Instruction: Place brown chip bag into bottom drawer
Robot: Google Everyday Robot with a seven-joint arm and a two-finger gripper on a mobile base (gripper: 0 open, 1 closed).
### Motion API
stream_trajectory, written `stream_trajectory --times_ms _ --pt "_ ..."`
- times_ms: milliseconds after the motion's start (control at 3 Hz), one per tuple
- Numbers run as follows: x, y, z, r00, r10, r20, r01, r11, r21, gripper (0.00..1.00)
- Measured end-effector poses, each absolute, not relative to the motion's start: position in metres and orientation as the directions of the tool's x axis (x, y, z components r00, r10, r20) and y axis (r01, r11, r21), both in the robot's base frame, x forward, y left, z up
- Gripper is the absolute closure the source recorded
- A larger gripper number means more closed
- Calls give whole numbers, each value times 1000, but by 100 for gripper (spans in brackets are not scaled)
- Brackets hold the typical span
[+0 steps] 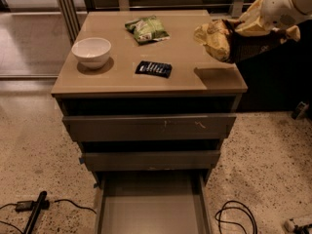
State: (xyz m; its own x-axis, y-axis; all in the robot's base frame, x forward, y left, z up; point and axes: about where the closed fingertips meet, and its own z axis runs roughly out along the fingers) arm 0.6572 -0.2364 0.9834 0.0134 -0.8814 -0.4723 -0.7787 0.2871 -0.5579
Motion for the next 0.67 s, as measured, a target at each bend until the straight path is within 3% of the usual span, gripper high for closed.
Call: stream_trajectory --times_ms 667 --pt "566 -227 949 -46 -893 -448 -803 299 -515 100"
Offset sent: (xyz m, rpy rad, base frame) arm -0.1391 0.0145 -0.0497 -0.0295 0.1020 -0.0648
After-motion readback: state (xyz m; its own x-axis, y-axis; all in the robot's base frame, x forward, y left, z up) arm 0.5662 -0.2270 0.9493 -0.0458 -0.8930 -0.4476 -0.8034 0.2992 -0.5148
